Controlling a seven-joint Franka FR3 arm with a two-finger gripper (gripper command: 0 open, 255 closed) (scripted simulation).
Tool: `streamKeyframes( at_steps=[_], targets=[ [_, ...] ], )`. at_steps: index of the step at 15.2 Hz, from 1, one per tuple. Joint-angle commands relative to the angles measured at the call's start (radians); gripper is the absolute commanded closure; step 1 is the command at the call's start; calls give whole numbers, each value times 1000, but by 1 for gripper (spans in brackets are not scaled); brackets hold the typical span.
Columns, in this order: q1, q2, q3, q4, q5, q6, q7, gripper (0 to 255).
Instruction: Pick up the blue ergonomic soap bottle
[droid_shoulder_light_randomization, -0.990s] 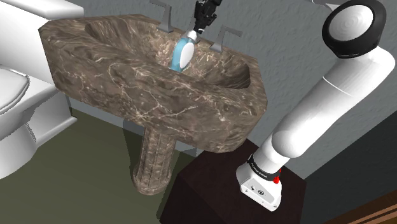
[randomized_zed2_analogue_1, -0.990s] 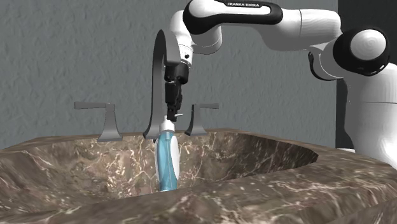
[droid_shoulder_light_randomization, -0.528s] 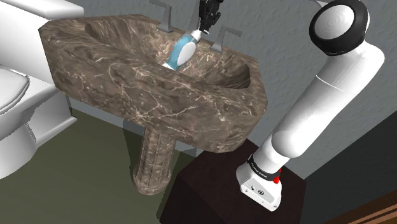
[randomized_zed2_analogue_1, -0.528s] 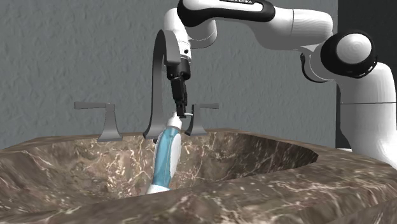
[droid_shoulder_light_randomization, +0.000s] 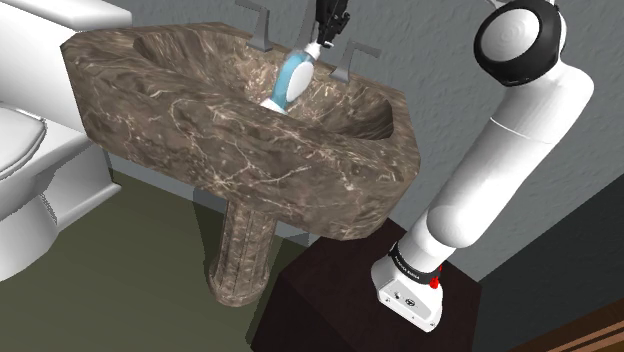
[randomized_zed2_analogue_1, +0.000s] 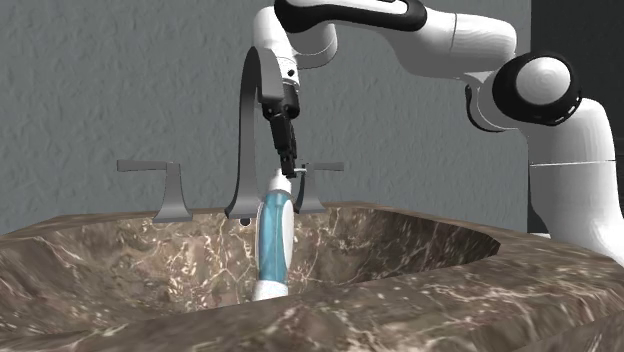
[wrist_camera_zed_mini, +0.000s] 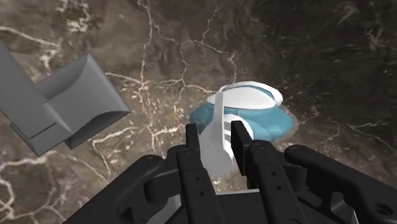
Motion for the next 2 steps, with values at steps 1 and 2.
streamKeyframes(
  at_steps=[1, 2],
  targets=[
    [8, 24, 6, 65, 14, 132, 9, 255],
    [9, 24, 5, 65, 14, 132, 9, 255]
  ],
)
